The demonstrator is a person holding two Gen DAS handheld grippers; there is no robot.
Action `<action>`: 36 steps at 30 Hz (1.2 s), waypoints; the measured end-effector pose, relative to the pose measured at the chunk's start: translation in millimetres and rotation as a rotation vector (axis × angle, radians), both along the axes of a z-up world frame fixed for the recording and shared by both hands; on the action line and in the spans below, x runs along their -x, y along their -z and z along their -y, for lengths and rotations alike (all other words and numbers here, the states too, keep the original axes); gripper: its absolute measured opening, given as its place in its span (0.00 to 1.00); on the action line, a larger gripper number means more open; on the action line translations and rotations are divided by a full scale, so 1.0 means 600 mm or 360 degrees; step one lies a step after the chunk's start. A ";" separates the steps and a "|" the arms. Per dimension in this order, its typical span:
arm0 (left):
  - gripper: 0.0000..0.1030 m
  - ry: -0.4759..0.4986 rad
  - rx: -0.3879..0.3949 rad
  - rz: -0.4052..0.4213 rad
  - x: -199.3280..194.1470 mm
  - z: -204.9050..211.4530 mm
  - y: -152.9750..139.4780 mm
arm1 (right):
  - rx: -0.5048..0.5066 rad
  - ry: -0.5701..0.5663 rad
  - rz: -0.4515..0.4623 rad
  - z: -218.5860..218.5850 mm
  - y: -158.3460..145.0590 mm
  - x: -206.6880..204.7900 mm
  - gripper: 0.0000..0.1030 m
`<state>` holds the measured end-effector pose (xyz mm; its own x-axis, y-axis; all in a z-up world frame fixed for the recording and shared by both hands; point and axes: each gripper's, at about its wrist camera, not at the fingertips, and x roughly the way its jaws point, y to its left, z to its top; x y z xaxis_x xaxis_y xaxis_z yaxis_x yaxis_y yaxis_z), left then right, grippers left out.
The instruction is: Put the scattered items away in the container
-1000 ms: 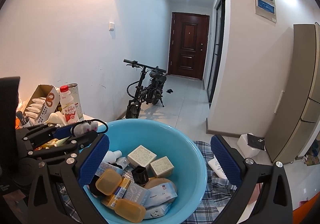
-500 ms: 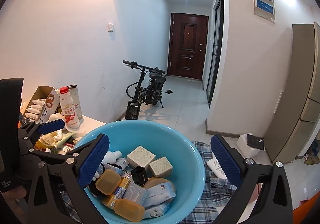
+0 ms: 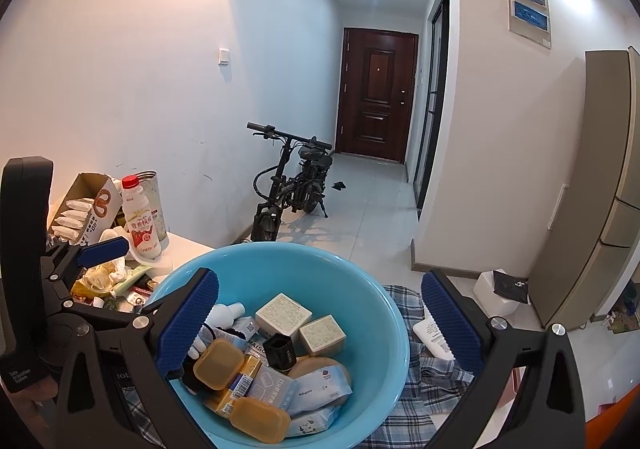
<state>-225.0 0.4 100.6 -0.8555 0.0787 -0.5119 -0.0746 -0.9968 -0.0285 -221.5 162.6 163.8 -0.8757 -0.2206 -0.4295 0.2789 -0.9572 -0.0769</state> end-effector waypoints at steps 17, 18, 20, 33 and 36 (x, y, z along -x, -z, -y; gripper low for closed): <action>1.00 -0.0059 0.0189 -0.0198 -0.138 -0.004 -0.090 | 0.0056 0.0005 -0.0166 0.028 -0.056 -0.117 1.00; 1.00 -0.0071 0.0194 -0.0220 -0.155 0.000 -0.097 | 0.0092 0.0030 -0.0184 0.016 -0.060 -0.135 1.00; 1.00 -0.0076 0.0192 -0.0249 -0.185 0.006 -0.107 | 0.0136 0.0060 -0.0197 -0.003 -0.063 -0.164 1.00; 1.00 -0.0012 0.0104 -0.0146 -0.354 0.002 -0.052 | 0.0258 0.0170 -0.0035 -0.084 0.036 -0.347 1.00; 1.00 0.0009 0.0104 -0.0086 -0.368 -0.007 -0.020 | 0.0271 0.0188 0.0021 -0.088 0.069 -0.366 1.00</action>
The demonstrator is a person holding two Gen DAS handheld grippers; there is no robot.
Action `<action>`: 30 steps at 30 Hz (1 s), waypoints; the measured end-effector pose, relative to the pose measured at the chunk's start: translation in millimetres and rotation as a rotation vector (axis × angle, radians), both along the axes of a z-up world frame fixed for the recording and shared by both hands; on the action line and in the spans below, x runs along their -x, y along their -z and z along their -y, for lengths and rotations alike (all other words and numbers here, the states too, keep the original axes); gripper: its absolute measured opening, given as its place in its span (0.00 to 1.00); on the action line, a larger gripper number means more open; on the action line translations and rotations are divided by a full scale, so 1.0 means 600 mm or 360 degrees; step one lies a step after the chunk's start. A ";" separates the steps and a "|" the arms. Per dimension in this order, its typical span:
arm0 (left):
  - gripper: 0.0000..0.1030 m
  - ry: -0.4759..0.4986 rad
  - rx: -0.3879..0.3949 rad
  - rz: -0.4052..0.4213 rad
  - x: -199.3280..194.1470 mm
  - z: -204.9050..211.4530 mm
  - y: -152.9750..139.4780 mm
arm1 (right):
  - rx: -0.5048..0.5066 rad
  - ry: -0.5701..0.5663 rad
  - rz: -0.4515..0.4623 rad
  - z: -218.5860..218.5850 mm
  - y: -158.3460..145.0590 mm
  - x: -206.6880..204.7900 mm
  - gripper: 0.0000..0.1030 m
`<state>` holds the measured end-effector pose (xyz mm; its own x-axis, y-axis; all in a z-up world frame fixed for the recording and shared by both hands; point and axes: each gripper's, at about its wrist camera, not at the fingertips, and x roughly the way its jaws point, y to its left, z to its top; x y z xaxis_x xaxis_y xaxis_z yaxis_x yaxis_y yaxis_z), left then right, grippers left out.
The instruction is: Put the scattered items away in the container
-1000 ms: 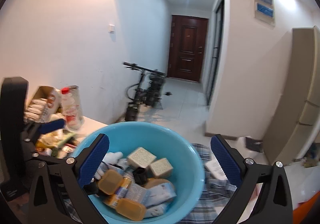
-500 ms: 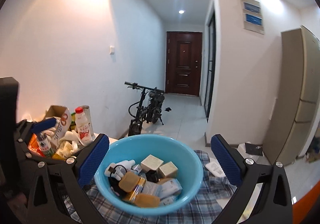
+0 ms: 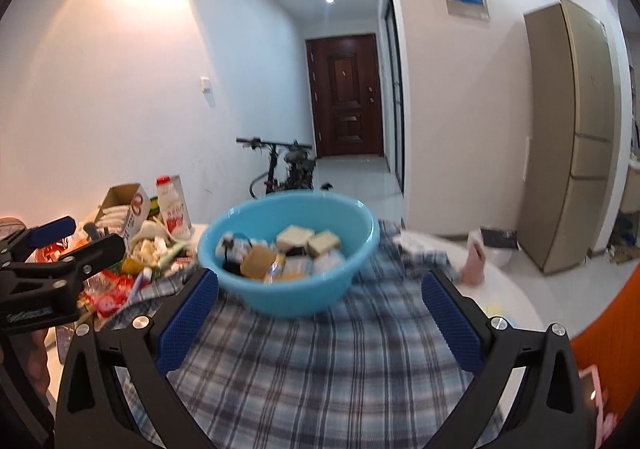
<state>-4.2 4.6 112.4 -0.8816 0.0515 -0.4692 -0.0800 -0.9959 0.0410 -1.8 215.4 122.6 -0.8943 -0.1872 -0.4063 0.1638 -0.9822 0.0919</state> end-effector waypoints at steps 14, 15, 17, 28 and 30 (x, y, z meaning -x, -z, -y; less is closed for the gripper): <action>1.00 -0.0060 -0.0082 0.0197 -0.027 0.018 0.112 | -0.0153 -0.0047 0.0186 0.030 0.100 -0.017 1.00; 1.00 -0.0060 -0.0082 0.0204 -0.025 0.018 0.115 | -0.0145 -0.0059 0.0192 0.032 0.103 -0.016 1.00; 1.00 -0.0062 -0.0081 0.0213 -0.023 0.019 0.120 | -0.0147 -0.0068 0.0200 0.036 0.107 -0.016 1.00; 1.00 -0.0062 -0.0091 0.0251 -0.009 0.021 0.136 | -0.0167 -0.0097 0.0225 0.050 0.119 -0.001 1.00; 1.00 -0.0061 -0.0085 0.0256 -0.006 0.021 0.138 | -0.0158 -0.0091 0.0234 0.047 0.122 0.002 1.00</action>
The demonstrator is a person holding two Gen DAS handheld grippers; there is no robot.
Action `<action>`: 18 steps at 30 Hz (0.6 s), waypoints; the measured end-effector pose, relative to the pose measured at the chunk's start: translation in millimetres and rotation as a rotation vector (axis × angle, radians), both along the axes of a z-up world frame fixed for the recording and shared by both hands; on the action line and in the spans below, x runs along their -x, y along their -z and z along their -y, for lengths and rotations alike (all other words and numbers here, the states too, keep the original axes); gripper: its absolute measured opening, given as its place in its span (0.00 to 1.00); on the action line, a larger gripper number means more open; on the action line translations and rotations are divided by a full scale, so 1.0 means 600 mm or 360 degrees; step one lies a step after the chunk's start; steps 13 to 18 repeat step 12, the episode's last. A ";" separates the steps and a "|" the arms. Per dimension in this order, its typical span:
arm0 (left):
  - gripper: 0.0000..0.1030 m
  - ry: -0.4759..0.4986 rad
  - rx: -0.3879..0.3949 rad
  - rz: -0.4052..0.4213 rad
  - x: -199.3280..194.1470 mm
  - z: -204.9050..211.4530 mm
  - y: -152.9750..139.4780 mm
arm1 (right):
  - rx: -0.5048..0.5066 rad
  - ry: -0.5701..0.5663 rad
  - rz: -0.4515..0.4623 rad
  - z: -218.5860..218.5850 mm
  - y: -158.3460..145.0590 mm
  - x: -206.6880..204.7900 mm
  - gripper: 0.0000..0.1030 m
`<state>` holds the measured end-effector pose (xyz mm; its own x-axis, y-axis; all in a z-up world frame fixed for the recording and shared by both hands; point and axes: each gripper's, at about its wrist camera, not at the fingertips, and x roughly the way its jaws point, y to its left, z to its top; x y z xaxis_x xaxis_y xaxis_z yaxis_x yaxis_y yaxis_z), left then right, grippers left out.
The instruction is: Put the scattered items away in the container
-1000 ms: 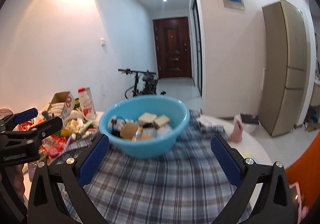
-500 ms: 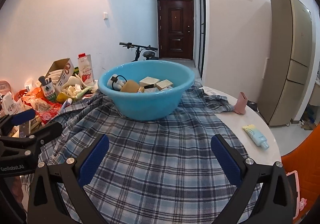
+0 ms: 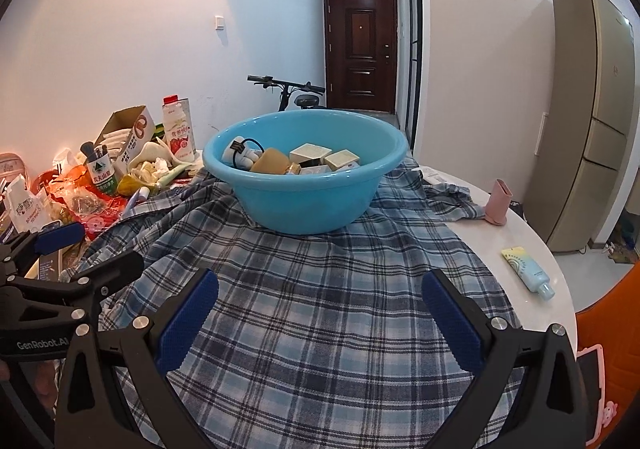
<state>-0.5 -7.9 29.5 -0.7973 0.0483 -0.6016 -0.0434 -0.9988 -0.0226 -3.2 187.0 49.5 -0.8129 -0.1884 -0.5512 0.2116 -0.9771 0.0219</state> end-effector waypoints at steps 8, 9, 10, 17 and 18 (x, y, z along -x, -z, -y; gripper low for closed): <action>1.00 -0.0009 0.0008 0.0017 0.005 0.001 0.009 | -0.0013 -0.0006 0.0037 0.004 0.012 0.013 1.00; 1.00 -0.0012 0.0000 0.0010 0.005 0.002 0.009 | -0.0015 -0.0007 0.0040 0.005 0.013 0.014 1.00; 1.00 -0.0015 -0.0014 0.0002 0.004 0.004 0.008 | -0.0014 -0.0010 0.0041 0.005 0.014 0.014 1.00; 1.00 -0.0017 -0.0034 0.0007 0.006 0.007 0.008 | -0.0012 -0.0016 0.0043 0.006 0.015 0.015 1.00; 1.00 -0.0017 -0.0034 0.0007 0.006 0.007 0.008 | -0.0012 -0.0016 0.0043 0.006 0.015 0.015 1.00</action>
